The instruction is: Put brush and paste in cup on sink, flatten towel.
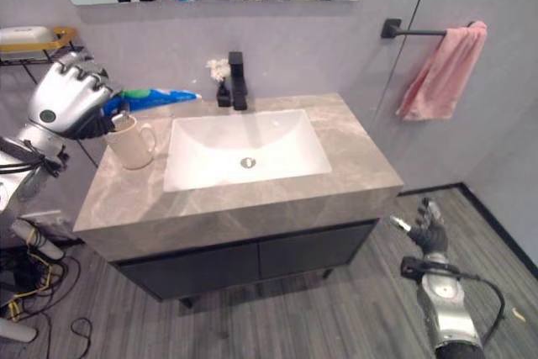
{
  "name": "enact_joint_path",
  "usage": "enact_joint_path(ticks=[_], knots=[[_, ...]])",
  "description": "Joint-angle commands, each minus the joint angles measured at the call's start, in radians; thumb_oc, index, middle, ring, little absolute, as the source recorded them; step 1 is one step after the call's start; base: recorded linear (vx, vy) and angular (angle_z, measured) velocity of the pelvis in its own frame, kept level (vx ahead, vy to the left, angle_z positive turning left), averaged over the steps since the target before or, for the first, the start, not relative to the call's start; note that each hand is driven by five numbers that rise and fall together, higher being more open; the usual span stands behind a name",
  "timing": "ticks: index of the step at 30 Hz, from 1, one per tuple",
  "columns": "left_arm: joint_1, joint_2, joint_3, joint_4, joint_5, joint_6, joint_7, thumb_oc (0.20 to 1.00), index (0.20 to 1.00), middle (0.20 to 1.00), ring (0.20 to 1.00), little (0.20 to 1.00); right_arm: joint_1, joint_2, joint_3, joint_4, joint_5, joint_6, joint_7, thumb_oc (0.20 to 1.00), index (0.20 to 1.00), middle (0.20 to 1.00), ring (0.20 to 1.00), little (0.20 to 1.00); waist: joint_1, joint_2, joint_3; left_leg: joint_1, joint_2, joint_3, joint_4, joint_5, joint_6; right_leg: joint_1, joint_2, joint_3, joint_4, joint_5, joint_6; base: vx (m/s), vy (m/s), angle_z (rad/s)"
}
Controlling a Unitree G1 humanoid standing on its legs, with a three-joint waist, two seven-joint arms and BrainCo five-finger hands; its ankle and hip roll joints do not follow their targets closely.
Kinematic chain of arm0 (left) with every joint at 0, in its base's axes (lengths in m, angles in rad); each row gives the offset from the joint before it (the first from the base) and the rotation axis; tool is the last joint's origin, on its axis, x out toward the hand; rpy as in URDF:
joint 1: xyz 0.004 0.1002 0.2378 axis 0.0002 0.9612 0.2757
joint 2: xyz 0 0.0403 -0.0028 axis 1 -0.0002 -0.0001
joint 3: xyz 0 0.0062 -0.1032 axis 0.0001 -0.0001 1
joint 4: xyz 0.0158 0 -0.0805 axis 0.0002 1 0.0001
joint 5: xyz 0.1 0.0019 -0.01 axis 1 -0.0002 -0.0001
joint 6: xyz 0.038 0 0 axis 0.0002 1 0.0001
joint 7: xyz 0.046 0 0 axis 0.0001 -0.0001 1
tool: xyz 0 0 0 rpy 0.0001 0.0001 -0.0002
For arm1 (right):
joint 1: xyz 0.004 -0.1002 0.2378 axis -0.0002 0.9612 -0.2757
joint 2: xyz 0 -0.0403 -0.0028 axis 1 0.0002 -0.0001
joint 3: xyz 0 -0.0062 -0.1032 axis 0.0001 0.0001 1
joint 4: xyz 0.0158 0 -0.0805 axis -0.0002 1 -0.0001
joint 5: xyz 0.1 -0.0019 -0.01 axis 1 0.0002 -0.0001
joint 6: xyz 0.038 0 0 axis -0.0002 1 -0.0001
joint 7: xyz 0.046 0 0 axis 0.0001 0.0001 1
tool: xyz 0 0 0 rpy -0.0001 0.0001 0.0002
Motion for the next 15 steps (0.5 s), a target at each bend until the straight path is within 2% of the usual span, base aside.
enact_joint_path(ticks=[1, 3, 7, 8, 10, 11, 13, 15], knots=[[-0.160, 0.009, 0.018, -0.004, 0.002, 0.065, 0.073, 0.200, 0.200, 0.200, 0.200, 0.200, -0.132, -0.135, -0.032, -0.099, -0.186, -0.053, -0.084, 1.000, 1.000, 1.000, 1.000, 1.000, 0.005, -0.002, -0.069, -0.013, 0.032, -0.039, 0.004, -0.003, -0.031, -0.027, -0.111, -0.024, -0.002, 0.029, 0.122, 0.00, 0.000, 0.00], [-0.190, -0.001, 0.019, -0.017, -0.014, 0.073, 0.078, 0.200, 0.200, 0.200, 0.200, 0.200, -0.208, -0.158, 0.011, -0.127, -0.208, -0.042, -0.074, 1.000, 1.000, 1.000, 1.000, 1.000, 0.009, -0.004, -0.071, -0.014, 0.031, -0.038, 0.004, -0.003, -0.031, -0.027, -0.112, -0.025, -0.002, 0.030, 0.122, 0.00, 0.000, 0.00], [-0.249, -0.021, 0.008, -0.036, -0.053, 0.084, 0.088, 0.200, 0.200, 0.200, 0.200, 0.200, -0.342, -0.145, 0.123, -0.139, -0.157, -0.034, -0.042, 1.000, 1.000, 1.000, 1.000, 1.000, 0.017, -0.006, -0.073, -0.014, 0.028, -0.036, 0.004, -0.001, -0.031, -0.027, -0.112, -0.025, -0.002, 0.031, 0.120, 0.00, 0.000, 0.00], [-0.271, -0.027, -0.003, -0.036, -0.067, 0.086, 0.089, 0.200, 0.200, 0.200, 0.200, 0.200, -0.384, -0.127, 0.162, -0.120, -0.096, -0.032, -0.028, 1.000, 1.000, 1.000, 1.000, 1.000, 0.019, -0.007, -0.074, -0.014, 0.028, -0.037, 0.004, 0.000, -0.031, -0.027, -0.112, -0.025, -0.002, 0.032, 0.119, -0.04, 0.004, 0.00], [-0.330, -0.045, -0.029, -0.039, -0.111, 0.100, 0.104, 0.200, 0.200, 0.200, 0.200, 0.200, -0.476, -0.023, 0.274, -0.091, 0.185, -0.041, 0.013, 1.000, 1.000, 1.000, 1.000, 1.000, 0.029, -0.012, -0.070, -0.015, 0.028, -0.034, 0.004, 0.009, -0.030, -0.027, -0.113, -0.024, -0.002, 0.042, 0.115, -0.03, 0.006, 0.03], [-0.354, -0.043, -0.038, -0.040, -0.121, 0.106, 0.108, 0.200, 0.200, 0.200, 0.200, 0.200, -0.500, 0.001, 0.308, -0.092, 0.265, -0.037, 0.048, 1.000, 1.000, 1.000, 1.000, 1.000, 0.030, -0.014, -0.071, -0.014, 0.028, -0.033, 0.004, 0.004, -0.031, -0.026, -0.112, -0.023, -0.002, 0.036, 0.116, 0.00, 0.000, 0.00], [-0.409, -0.048, -0.088, -0.043, -0.138, 0.111, 0.102, 0.200, 0.200, 0.200, 0.200, 0.200, -0.567, 0.057, 0.415, -0.079, 0.445, -0.017, 0.096, 1.000, 1.000, 1.000, 1.000, 1.000, 0.037, -0.018, -0.072, -0.015, 0.029, -0.030, 0.004, 0.007, -0.033, -0.028, -0.112, -0.022, -0.002, 0.039, 0.114, 0.00, 0.000, 0.00], [-0.507, -0.045, -0.182, -0.075, -0.159, 0.112, 0.101, 0.200, 0.200, 0.200, 0.200, 0.200, -0.678, 0.123, 0.568, -0.059, 0.615, 0.011, 0.142, 1.000, 1.000, 1.000, 1.000, 1.000, 0.055, -0.021, -0.071, -0.020, 0.032, -0.031, 0.004, 0.013, -0.036, -0.031, -0.111, -0.025, -0.002, 0.040, 0.111, 0.00, 0.000, 0.00]])
